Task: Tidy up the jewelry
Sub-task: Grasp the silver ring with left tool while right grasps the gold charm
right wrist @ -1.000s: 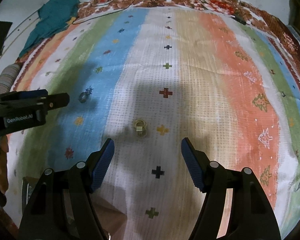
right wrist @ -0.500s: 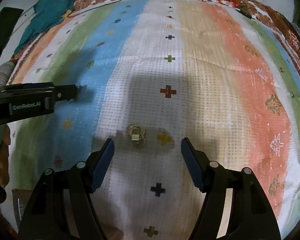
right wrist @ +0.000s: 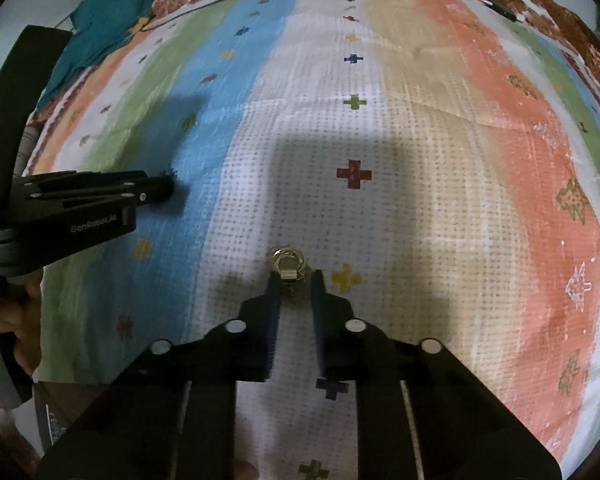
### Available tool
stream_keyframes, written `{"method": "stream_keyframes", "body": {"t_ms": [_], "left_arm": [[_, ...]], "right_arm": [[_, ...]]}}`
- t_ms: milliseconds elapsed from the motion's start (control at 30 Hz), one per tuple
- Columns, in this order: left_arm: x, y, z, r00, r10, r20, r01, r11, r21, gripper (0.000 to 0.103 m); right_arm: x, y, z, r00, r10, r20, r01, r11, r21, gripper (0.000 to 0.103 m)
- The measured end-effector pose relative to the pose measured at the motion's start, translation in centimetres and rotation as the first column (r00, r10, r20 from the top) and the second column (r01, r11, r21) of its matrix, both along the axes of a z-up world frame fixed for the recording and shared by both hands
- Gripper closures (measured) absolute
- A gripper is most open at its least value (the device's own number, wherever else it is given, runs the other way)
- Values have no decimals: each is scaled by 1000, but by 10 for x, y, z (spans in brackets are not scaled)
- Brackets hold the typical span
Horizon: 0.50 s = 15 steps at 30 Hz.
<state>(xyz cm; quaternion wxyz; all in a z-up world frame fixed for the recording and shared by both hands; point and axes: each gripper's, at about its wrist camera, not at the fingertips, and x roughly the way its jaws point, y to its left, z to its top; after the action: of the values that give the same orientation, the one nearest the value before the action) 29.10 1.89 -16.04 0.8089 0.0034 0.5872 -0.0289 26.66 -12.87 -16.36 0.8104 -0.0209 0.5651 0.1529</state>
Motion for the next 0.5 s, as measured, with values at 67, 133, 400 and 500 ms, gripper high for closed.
{"method": "stream_keyframes", "body": {"t_ms": [67,133,400,500], "left_arm": [[0,-1,0,1000,-4,-2,4,1000,4,85],[0,0,0,1000,0,-1,0,1000,4,85],[-9,-1,13,999,28,32,-28,999,15,85],[-15,-4,20,999,21,43,-22,1000,19,85]], "right_arm": [[0,-2,0,1000,-6,-1,6,1000,9,91],[1,-4,0,1000,-12,-4,12,1000,21,92],[-5,0,8,999,-6,41,7,1000,-15,92],[-7,2,12,999,2,51,-1,1000,-23,92]]}}
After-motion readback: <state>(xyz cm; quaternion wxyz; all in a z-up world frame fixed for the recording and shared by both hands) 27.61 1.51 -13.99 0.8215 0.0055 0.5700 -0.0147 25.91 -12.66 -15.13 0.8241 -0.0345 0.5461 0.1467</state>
